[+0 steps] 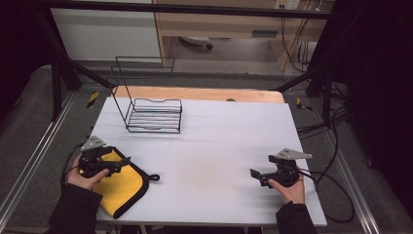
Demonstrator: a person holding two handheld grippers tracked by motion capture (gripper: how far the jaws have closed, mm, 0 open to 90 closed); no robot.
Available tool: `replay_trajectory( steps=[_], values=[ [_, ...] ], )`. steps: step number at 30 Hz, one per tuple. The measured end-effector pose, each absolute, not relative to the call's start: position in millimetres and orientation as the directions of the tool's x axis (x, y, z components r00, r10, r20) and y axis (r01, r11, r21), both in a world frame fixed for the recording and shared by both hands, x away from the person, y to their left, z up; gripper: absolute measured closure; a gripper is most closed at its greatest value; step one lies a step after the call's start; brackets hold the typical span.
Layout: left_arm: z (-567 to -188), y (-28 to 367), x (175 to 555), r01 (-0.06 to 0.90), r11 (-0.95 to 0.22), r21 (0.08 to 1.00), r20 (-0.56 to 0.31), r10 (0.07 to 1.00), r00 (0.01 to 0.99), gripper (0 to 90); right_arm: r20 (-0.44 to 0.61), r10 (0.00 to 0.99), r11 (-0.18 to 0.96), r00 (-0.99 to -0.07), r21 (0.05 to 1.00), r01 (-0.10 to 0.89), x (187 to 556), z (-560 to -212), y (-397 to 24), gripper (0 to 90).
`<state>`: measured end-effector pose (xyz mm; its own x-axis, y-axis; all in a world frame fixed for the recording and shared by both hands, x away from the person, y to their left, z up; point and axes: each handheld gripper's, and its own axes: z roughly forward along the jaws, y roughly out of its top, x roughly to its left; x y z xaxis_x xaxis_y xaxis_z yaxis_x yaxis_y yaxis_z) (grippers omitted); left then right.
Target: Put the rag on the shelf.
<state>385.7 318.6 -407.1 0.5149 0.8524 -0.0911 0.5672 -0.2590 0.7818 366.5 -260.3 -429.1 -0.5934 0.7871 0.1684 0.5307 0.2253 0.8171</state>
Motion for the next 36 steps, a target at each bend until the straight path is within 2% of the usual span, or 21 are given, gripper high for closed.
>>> replay_trajectory(
  steps=[6, 7, 12, 17, 20, 23, 33, 36],
  values=[
    [-410.3, 338.0, 396.6, 0.606, -0.245, 0.757, -0.066, 0.894, 0.444, 18.8, 0.165, 0.785, 0.235, -0.597, 0.812, 0.534, 367.0, -430.1, -259.4, 1.2],
    [-411.0, 341.3, 398.2, 0.611, -0.248, 0.751, -0.056, 0.899, 0.434, 23.8, 0.163, 0.786, 0.237, -0.596, 0.811, 0.534, 367.2, -430.3, -259.3, 1.2],
    [-418.3, 353.2, 408.1, 0.648, -0.239, 0.724, -0.046, 0.919, 0.390, 32.4, 0.162, 0.786, 0.238, -0.597, 0.811, 0.534, 367.2, -430.4, -259.5, 1.2],
    [-427.9, 357.7, 416.8, 0.687, -0.248, 0.683, -0.058, 0.920, 0.389, 40.2, 0.164, 0.785, 0.238, -0.597, 0.810, 0.536, 367.2, -430.3, -259.5, 1.2],
    [-432.2, 359.3, 420.1, 0.709, -0.248, 0.660, -0.087, 0.913, 0.399, 49.3, 0.166, 0.786, 0.237, -0.596, 0.809, 0.537, 367.0, -430.1, -259.6, 1.2],
    [-435.4, 359.4, 422.2, 0.720, -0.250, 0.648, -0.102, 0.908, 0.407, 53.0, 0.163, 0.785, 0.239, -0.597, 0.810, 0.535, 367.2, -430.2, -259.7, 1.2],
    [-439.0, 356.7, 423.5, 0.725, -0.260, 0.638, -0.106, 0.903, 0.417, 57.3, 0.168, 0.785, 0.237, -0.596, 0.808, 0.540, 367.0, -430.3, -259.1, 1.3],
    [-438.4, 355.1, 422.9, 0.723, -0.270, 0.636, -0.106, 0.897, 0.428, 64.7, 0.168, 0.786, 0.237, -0.596, 0.808, 0.540, 367.1, -430.4, -259.0, 1.2]
  ],
)
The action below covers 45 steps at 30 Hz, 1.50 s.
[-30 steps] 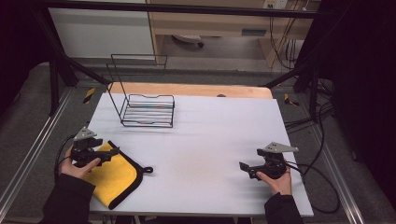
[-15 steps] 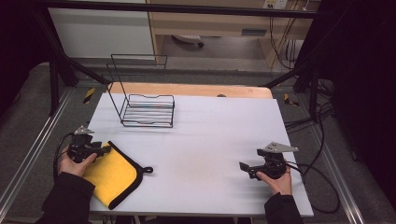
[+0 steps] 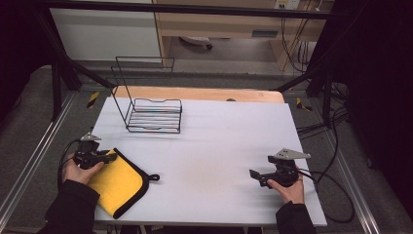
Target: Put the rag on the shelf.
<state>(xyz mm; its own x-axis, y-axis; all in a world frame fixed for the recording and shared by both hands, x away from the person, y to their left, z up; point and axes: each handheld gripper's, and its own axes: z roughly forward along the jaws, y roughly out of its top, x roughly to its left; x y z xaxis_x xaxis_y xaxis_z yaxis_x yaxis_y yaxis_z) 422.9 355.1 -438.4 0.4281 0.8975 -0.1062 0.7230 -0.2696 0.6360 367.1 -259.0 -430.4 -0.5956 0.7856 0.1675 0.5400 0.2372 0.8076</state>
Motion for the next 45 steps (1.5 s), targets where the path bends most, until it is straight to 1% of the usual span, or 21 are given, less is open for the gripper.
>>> replay_trajectory(
  steps=[2, 4, 5, 12, 13, 15, 22, 26, 32, 36, 39, 42, 43, 44, 45],
  values=[
    [-437.1, 353.2, 422.0, 0.721, -0.282, 0.633, -0.102, 0.893, 0.438, 69.7, 0.167, 0.786, 0.238, -0.596, 0.808, 0.540, 367.1, -430.4, -259.0, 1.3],
    [-436.1, 352.2, 421.5, 0.720, -0.290, 0.630, -0.094, 0.892, 0.442, 77.0, 0.168, 0.786, 0.236, -0.595, 0.808, 0.540, 367.1, -430.3, -259.1, 1.2],
    [-435.4, 351.1, 421.2, 0.719, -0.297, 0.629, -0.085, 0.892, 0.444, 78.6, 0.167, 0.785, 0.238, -0.597, 0.808, 0.539, 367.2, -430.2, -259.3, 1.2],
    [-433.1, 351.5, 420.8, 0.704, -0.306, 0.640, -0.081, 0.885, 0.458, 82.6, 0.167, 0.784, 0.237, -0.598, 0.809, 0.538, 367.3, -429.9, -259.6, 1.2],
    [-431.9, 349.5, 420.0, 0.683, -0.310, 0.661, -0.071, 0.881, 0.468, 82.8, 0.167, 0.785, 0.236, -0.597, 0.810, 0.537, 367.3, -430.0, -259.6, 1.2],
    [-430.5, 348.2, 419.6, 0.670, -0.318, 0.671, -0.063, 0.876, 0.478, 83.0, 0.165, 0.785, 0.237, -0.597, 0.810, 0.536, 367.4, -429.9, -259.7, 1.3],
    [-420.0, 331.0, 418.9, 0.570, -0.363, 0.737, -0.015, 0.835, 0.550, 83.2, 0.170, 0.785, 0.233, -0.596, 0.811, 0.537, 367.4, -429.9, -259.4, 1.3],
    [-418.0, 315.6, 424.6, 0.538, -0.404, 0.739, 0.011, 0.807, 0.591, 83.1, 0.166, 0.785, 0.237, -0.597, 0.810, 0.537, 367.5, -430.0, -259.6, 1.3],
    [-422.5, 293.0, 438.0, 0.529, -0.433, 0.730, 0.008, 0.779, 0.627, 83.0, 0.164, 0.787, 0.237, -0.595, 0.810, 0.536, 367.9, -430.8, -258.5, 1.5],
    [-426.6, 286.6, 444.2, 0.533, -0.433, 0.727, -0.007, 0.771, 0.636, 82.8, 0.163, 0.788, 0.239, -0.594, 0.808, 0.539, 367.9, -431.5, -256.9, 1.7],
    [-431.8, 283.7, 447.8, 0.535, -0.442, 0.720, -0.002, 0.770, 0.639, 82.4, 0.156, 0.789, 0.240, -0.594, 0.812, 0.532, 368.1, -431.1, -255.8, 1.9],
    [-432.1, 287.3, 448.3, 0.540, -0.426, 0.726, -0.013, 0.777, 0.630, 80.1, 0.151, 0.788, 0.239, -0.597, 0.818, 0.523, 367.9, -429.0, -252.7, 2.2],
    [-430.5, 288.4, 447.4, 0.537, -0.424, 0.729, -0.005, 0.782, 0.624, 74.3, 0.148, 0.790, 0.235, -0.595, 0.823, 0.517, 367.9, -427.0, -248.1, 2.2],
    [-426.5, 290.7, 444.7, 0.533, -0.408, 0.741, 0.005, 0.797, 0.603, 70.9, 0.142, 0.790, 0.237, -0.597, 0.827, 0.509, 368.2, -426.0, -245.2, 2.2],
    [-426.5, 290.7, 444.7, 0.533, -0.408, 0.741, 0.005, 0.797, 0.603, 68.3, 0.146, 0.791, 0.231, -0.594, 0.828, 0.511, 368.4, -424.5, -241.5, 2.3]
  ],
)
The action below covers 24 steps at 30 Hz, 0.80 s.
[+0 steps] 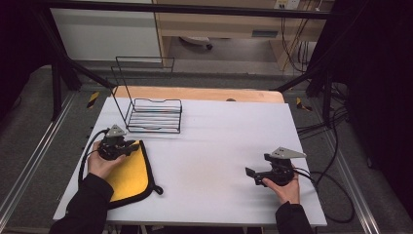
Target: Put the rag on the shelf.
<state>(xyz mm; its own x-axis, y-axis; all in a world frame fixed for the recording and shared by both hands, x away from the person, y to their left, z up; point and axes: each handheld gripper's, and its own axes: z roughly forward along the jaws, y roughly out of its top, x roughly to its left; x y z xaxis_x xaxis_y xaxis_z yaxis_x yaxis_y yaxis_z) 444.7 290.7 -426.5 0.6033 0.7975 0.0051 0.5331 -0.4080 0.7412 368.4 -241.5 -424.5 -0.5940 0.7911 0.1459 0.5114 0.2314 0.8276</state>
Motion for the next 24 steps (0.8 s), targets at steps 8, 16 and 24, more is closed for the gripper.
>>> replay_trajectory(
  steps=[8, 16, 24],
  values=[
    [-404.9, 312.7, 416.5, 0.543, -0.310, 0.781, -0.017, 0.858, 0.514, 32.8, 0.164, 0.765, 0.234, -0.623, 0.830, 0.506, 378.1, -413.4, -192.2, 2.6],
    [-405.5, 327.6, 393.6, 0.565, -0.251, 0.786, -0.082, 0.863, 0.498, 14.0, 0.161, 0.702, 0.277, -0.694, 0.836, 0.474, 396.8, -403.9, -118.5, 2.5],
    [-408.3, 338.3, 383.1, 0.563, -0.239, 0.791, -0.093, 0.863, 0.497, 6.7, 0.169, 0.644, 0.335, -0.746, 0.815, 0.473, 409.9, -412.1, -30.0, 5.4]
  ],
)
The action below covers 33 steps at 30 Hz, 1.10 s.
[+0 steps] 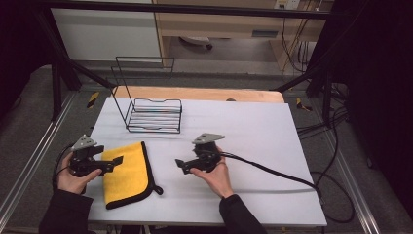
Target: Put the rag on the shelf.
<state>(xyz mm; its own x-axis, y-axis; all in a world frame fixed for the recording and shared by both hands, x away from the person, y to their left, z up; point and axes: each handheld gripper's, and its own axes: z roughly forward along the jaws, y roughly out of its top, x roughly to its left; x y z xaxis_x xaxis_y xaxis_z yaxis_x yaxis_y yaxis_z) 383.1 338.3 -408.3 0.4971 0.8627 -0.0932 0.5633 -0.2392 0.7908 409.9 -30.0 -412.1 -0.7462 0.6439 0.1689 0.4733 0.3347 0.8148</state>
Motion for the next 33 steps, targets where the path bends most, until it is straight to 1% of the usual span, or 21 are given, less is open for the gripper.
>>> replay_trajectory(
  steps=[1, 2, 3, 5, 6, 7, 8, 9, 13, 14, 15, 16, 19, 21, 23, 25, 26, 28, 29, 32, 33],
  values=[
    [-408.4, 339.1, 382.9, 0.562, -0.245, 0.790, -0.089, 0.861, 0.500, 6.0, 0.172, 0.638, 0.340, -0.751, 0.812, 0.475, 411.3, -415.0, -19.7, 5.7],
    [-408.3, 340.0, 382.7, 0.560, -0.242, 0.792, -0.091, 0.861, 0.501, 6.0, 0.172, 0.638, 0.340, -0.751, 0.812, 0.475, 411.3, -415.0, -19.7, 5.7],
    [-407.7, 341.3, 382.3, 0.557, -0.236, 0.796, -0.097, 0.859, 0.502, 5.8, 0.181, 0.626, 0.353, -0.758, 0.801, 0.483, 414.8, -420.6, 2.0, 6.9],
    [-406.7, 343.0, 381.9, 0.551, -0.232, 0.801, -0.097, 0.859, 0.503, 5.6, 0.173, 0.617, 0.373, -0.768, 0.795, 0.479, 419.6, -423.9, 16.7, 7.9],
    [-406.3, 344.0, 381.6, 0.549, -0.233, 0.803, -0.097, 0.857, 0.506, 5.6, 0.173, 0.617, 0.373, -0.768, 0.795, 0.479, 419.6, -423.9, 16.7, 7.9],
    [-406.1, 344.9, 381.3, 0.546, -0.232, 0.805, -0.096, 0.857, 0.506, 5.1, 0.174, 0.617, 0.376, -0.768, 0.792, 0.481, 426.4, -425.9, 31.0, 11.0],
    [-406.1, 345.8, 381.0, 0.547, -0.231, 0.804, -0.096, 0.859, 0.503, 5.1, 0.174, 0.617, 0.376, -0.768, 0.792, 0.481, 426.4, -425.9, 31.0, 11.0],
    [-406.2, 346.6, 381.0, 0.548, -0.228, 0.804, -0.096, 0.861, 0.499, 5.1, 0.194, 0.617, 0.361, -0.763, 0.792, 0.493, 432.7, -427.0, 44.2, 14.8],
    [-406.7, 348.6, 381.2, 0.549, -0.219, 0.806, -0.101, 0.864, 0.493, 5.1, 0.191, 0.611, 0.371, -0.768, 0.788, 0.491, 445.5, -432.4, 68.9, 23.1],
    [-406.7, 349.0, 381.2, 0.550, -0.219, 0.806, -0.100, 0.865, 0.491, 5.1, 0.191, 0.611, 0.371, -0.768, 0.788, 0.491, 445.5, -432.4, 68.9, 23.1],
    [-406.7, 349.4, 381.1, 0.548, -0.220, 0.807, -0.098, 0.865, 0.492, 5.1, 0.189, 0.611, 0.378, -0.768, 0.783, 0.493, 449.0, -434.8, 74.3, 25.3],
    [-406.6, 349.8, 381.0, 0.547, -0.221, 0.808, -0.098, 0.864, 0.494, 5.1, 0.201, 0.605, 0.378, -0.770, 0.779, 0.500, 455.9, -439.3, 83.0, 31.1],
    [-406.6, 351.1, 381.1, 0.544, -0.219, 0.810, -0.100, 0.862, 0.496, 5.1, 0.227, 0.606, 0.370, -0.762, 0.768, 0.523, 464.0, -445.0, 92.3, 37.7],
    [-406.4, 351.7, 381.1, 0.545, -0.215, 0.810, -0.102, 0.864, 0.493, 5.1, 0.215, 0.602, 0.393, -0.769, 0.759, 0.520, 467.5, -447.9, 97.7, 42.4],
    [-405.7, 351.9, 380.9, 0.542, -0.218, 0.812, -0.100, 0.862, 0.497, 5.1, 0.212, 0.595, 0.402, -0.776, 0.757, 0.515, 468.2, -449.2, 100.1, 44.2],
    [-405.2, 351.6, 380.5, 0.539, -0.220, 0.813, -0.097, 0.862, 0.498, 5.1, 0.220, 0.599, 0.401, -0.770, 0.750, 0.526, 470.6, -452.6, 105.1, 49.6],
    [-405.4, 351.3, 380.6, 0.538, -0.221, 0.813, -0.096, 0.861, 0.499, 5.1, 0.220, 0.599, 0.401, -0.770, 0.750, 0.526, 470.6, -452.6, 105.1, 49.6],
    [-406.0, 351.1, 380.9, 0.540, -0.225, 0.811, -0.093, 0.862, 0.499, 5.1, 0.229, 0.591, 0.411, -0.774, 0.740, 0.533, 471.4, -454.5, 108.1, 53.1],
    [-406.5, 350.9, 381.1, 0.542, -0.224, 0.810, -0.094, 0.863, 0.497, 5.1, 0.229, 0.585, 0.418, -0.778, 0.737, 0.532, 470.8, -455.2, 110.8, 56.4],
    [-407.0, 350.8, 381.4, 0.544, -0.224, 0.808, -0.092, 0.865, 0.493, 5.1, 0.241, 0.584, 0.415, -0.775, 0.732, 0.540, 471.0, -455.7, 111.2, 58.8],
    [-407.0, 350.9, 381.5, 0.544, -0.224, 0.809, -0.091, 0.866, 0.492, 5.1, 0.255, 0.582, 0.413, -0.772, 0.725, 0.551, 470.6, -455.5, 111.3, 62.0]
  ],
)
